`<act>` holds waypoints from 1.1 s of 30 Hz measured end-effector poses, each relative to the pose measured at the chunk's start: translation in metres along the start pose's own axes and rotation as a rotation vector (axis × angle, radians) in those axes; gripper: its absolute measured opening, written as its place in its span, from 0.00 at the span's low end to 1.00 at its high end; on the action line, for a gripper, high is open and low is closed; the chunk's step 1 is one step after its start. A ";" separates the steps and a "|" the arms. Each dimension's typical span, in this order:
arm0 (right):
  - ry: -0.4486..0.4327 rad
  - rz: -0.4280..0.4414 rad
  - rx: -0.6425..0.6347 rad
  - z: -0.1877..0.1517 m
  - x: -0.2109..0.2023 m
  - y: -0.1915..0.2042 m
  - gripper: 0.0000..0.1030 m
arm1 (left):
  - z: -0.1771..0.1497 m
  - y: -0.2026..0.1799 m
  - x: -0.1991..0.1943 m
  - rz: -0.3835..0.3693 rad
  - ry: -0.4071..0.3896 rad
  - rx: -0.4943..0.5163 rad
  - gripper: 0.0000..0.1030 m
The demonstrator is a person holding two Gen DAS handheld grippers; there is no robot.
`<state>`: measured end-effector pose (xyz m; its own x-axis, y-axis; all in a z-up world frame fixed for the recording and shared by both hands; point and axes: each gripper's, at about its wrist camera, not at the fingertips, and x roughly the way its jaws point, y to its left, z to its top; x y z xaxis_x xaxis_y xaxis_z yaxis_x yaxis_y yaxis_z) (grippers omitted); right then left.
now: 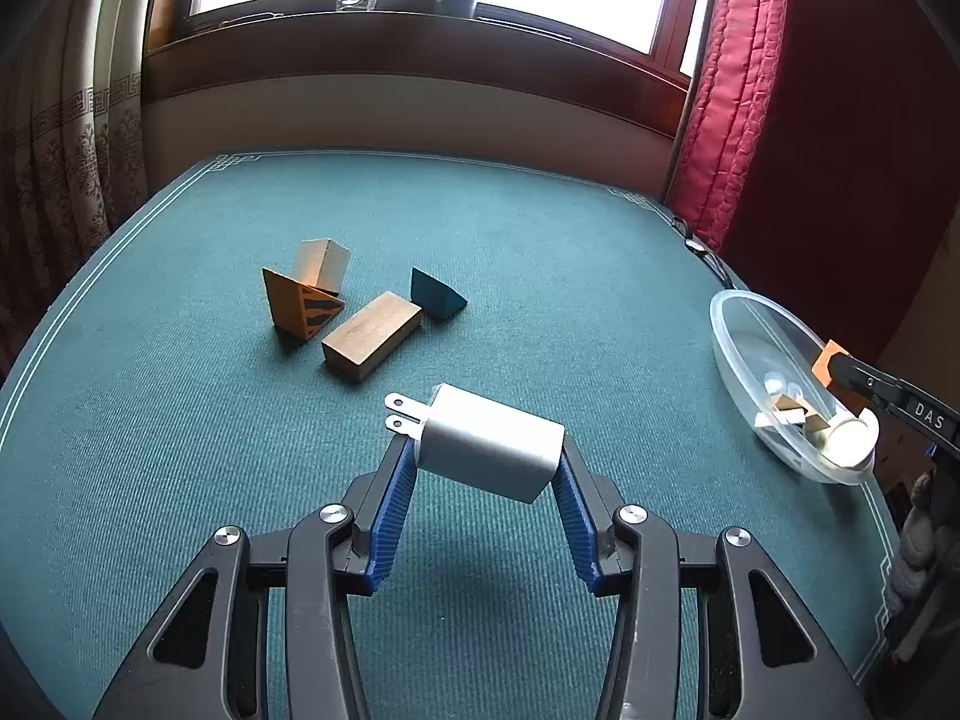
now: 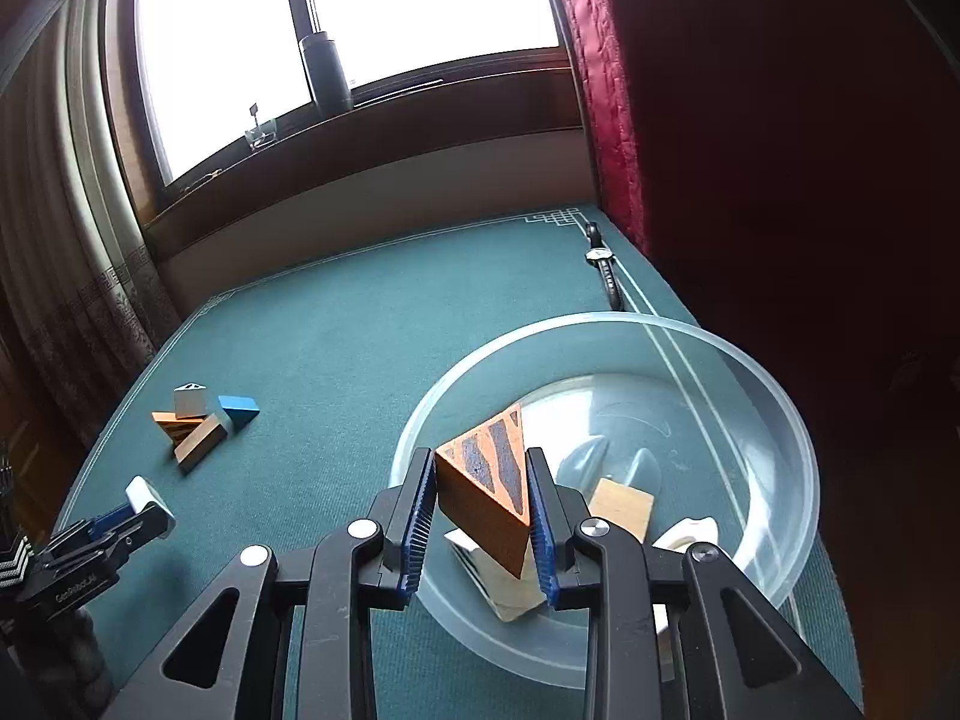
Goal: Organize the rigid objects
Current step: 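Carry the orange striped triangle block with right tool into the bowl and open, then lower the white charger plug into the bowl and open left tool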
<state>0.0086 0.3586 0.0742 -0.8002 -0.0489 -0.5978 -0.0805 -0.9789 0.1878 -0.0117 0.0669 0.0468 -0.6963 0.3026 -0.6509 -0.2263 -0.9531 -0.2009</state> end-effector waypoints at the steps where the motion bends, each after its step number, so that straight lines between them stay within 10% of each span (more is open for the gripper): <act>1: -0.002 -0.010 0.008 0.001 -0.001 -0.005 0.30 | 0.000 -0.002 0.000 -0.004 0.000 0.002 0.46; 6: -0.015 -0.047 0.036 0.002 -0.003 -0.024 0.30 | 0.001 -0.017 -0.001 -0.025 0.000 0.021 0.46; 9: -0.024 -0.066 0.056 0.002 -0.004 -0.035 0.49 | 0.004 -0.027 -0.001 -0.038 -0.001 0.038 0.46; 33: -0.089 -0.124 0.101 -0.005 -0.030 -0.078 0.58 | 0.039 -0.152 0.037 -0.179 0.031 0.236 0.46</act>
<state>0.0418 0.4350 0.0732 -0.8293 0.0931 -0.5510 -0.2375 -0.9513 0.1967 -0.0299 0.2236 0.0815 -0.6107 0.4622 -0.6429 -0.4986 -0.8552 -0.1412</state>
